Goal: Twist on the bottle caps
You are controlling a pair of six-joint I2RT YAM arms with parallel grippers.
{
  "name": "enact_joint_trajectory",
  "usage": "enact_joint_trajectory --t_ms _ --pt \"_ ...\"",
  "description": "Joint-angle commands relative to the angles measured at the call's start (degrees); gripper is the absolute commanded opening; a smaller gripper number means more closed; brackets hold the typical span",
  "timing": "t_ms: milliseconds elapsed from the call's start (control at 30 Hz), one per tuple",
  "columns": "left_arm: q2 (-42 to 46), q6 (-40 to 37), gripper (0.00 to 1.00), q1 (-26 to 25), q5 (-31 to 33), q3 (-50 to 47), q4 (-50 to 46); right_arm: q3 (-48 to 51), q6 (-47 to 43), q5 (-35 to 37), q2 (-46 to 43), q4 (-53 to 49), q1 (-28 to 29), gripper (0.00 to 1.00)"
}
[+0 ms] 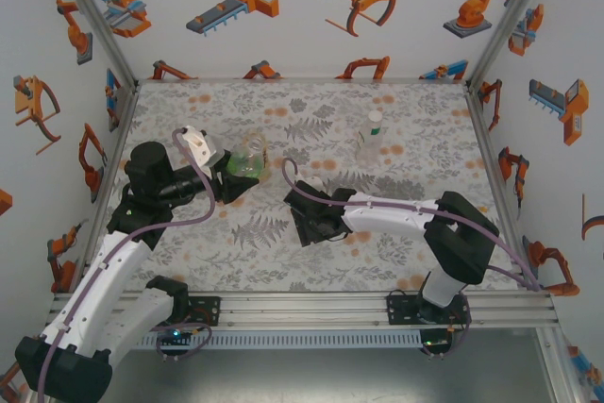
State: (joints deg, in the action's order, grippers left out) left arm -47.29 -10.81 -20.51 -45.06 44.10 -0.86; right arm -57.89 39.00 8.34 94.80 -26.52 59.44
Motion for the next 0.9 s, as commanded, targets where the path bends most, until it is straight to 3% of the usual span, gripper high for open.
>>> enact_joint_trajectory --t_ms 0,867 --pt "0.30 0.52 0.09 0.40 -1.62 -0.24 1.35 -0.87 -0.02 -0.30 -0.06 -0.02 -0.23 0.52" --pt "-0.03 0.61 0.09 0.39 -1.62 -0.15 1.26 0.92 0.62 0.02 3.79 0.89 -0.25 0.51"
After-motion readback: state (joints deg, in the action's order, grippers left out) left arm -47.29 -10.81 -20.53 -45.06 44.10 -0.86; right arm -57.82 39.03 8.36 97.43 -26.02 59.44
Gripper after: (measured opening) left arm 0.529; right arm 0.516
